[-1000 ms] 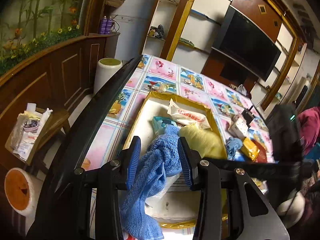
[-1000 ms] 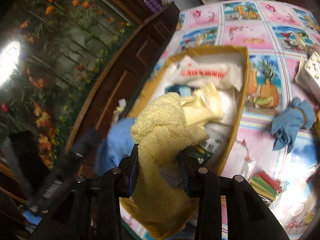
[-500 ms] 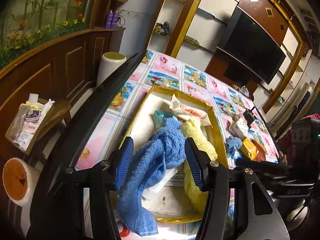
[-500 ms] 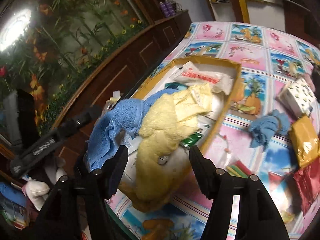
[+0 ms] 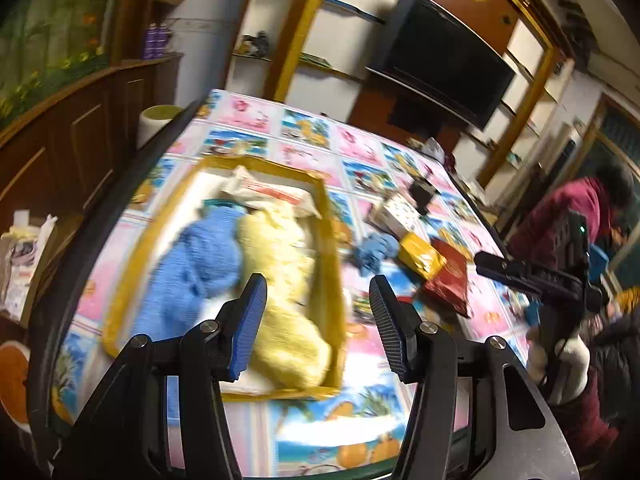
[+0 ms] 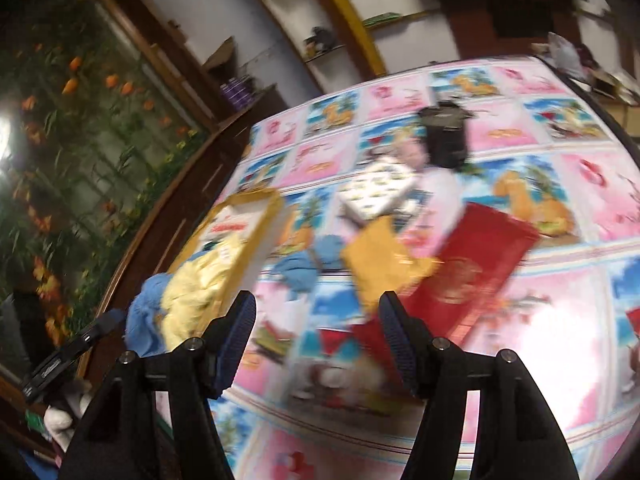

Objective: Organize soft objects
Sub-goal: 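Release both towels into the tray and withdraw both tools, then grasp small blue towel with left tool while right tool grasps yellow packet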

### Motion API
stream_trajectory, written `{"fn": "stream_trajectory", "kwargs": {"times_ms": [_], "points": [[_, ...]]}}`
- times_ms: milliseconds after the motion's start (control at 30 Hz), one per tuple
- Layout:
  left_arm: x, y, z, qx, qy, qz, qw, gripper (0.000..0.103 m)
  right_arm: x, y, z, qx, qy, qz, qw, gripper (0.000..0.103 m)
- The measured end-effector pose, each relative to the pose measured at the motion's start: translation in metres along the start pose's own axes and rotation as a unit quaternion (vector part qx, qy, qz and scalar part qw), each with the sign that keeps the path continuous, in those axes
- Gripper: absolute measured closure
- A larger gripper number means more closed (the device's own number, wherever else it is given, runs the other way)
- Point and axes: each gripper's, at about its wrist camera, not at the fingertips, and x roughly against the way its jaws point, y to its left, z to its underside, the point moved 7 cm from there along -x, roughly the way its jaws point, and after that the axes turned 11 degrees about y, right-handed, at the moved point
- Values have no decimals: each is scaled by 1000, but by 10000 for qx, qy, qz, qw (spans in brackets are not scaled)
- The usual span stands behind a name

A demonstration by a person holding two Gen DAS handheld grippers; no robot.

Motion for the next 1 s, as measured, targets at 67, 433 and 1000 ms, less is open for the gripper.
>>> {"fn": "stream_trajectory", "kwargs": {"times_ms": [67, 433, 1000], "points": [[-10, -18, 3, -219, 140, 16, 9997, 50, 8, -23, 4, -243, -76, 68, 9997, 39], [-65, -96, -1, -1172, 534, -254, 9914, 50, 30, -95, 25, -780, -178, 168, 9967, 39], [-144, -87, -51, -796, 1193, -399, 9889, 50, 55, -133, -8, -845, -373, 570, 9941, 38]]}}
